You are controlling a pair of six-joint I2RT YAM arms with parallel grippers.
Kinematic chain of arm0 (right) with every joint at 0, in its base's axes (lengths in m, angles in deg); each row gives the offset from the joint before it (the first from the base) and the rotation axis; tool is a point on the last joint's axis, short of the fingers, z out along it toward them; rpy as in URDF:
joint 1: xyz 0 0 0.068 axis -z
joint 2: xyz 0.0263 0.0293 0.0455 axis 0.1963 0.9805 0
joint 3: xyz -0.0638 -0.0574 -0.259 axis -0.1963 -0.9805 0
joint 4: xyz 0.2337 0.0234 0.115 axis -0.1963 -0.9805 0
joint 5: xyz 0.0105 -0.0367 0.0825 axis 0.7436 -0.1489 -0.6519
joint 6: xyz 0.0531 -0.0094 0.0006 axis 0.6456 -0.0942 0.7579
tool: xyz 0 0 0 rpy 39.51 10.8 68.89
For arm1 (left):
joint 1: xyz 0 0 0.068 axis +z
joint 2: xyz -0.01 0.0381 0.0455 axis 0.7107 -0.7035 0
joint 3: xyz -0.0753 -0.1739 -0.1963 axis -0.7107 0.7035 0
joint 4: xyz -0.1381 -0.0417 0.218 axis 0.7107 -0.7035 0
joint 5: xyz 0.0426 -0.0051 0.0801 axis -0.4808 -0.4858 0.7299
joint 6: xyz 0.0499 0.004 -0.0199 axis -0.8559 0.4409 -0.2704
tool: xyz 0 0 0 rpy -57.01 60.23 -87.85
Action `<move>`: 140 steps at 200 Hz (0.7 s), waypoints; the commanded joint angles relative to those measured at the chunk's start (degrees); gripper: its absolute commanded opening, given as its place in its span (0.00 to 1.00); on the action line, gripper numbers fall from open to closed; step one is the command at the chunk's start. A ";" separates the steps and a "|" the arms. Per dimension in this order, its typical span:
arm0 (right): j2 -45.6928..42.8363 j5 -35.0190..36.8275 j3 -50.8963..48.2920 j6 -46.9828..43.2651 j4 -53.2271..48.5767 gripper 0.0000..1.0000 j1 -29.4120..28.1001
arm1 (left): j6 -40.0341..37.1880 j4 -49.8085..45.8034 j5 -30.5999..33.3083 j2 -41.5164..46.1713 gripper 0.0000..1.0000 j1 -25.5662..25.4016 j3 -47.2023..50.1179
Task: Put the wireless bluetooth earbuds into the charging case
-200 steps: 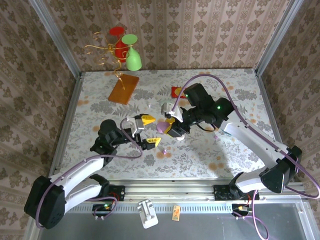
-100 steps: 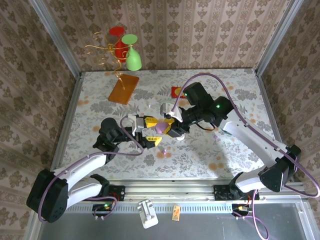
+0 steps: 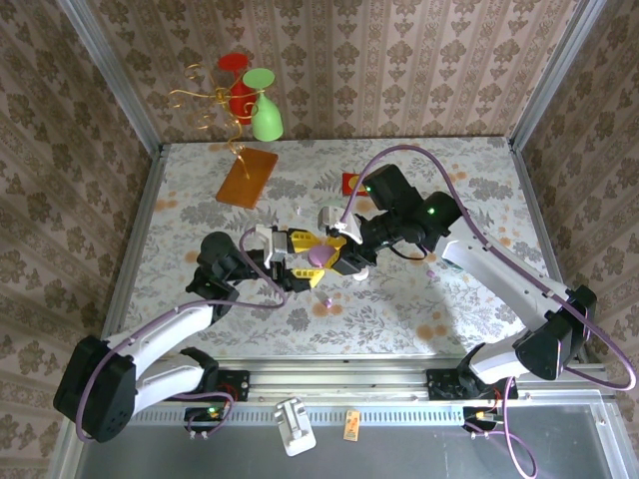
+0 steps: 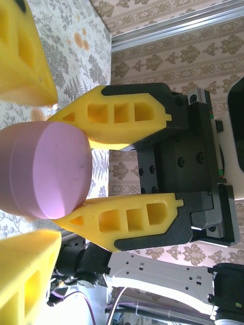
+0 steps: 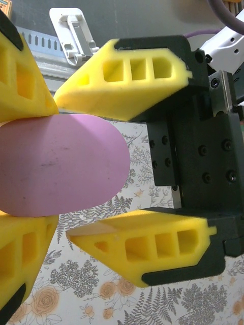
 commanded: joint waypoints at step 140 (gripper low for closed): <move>-1.47 -2.61 -0.52 0.60 1.00 0.21 -0.02 | -0.33 0.56 -2.17 -0.60 0.52 -0.58 -1.87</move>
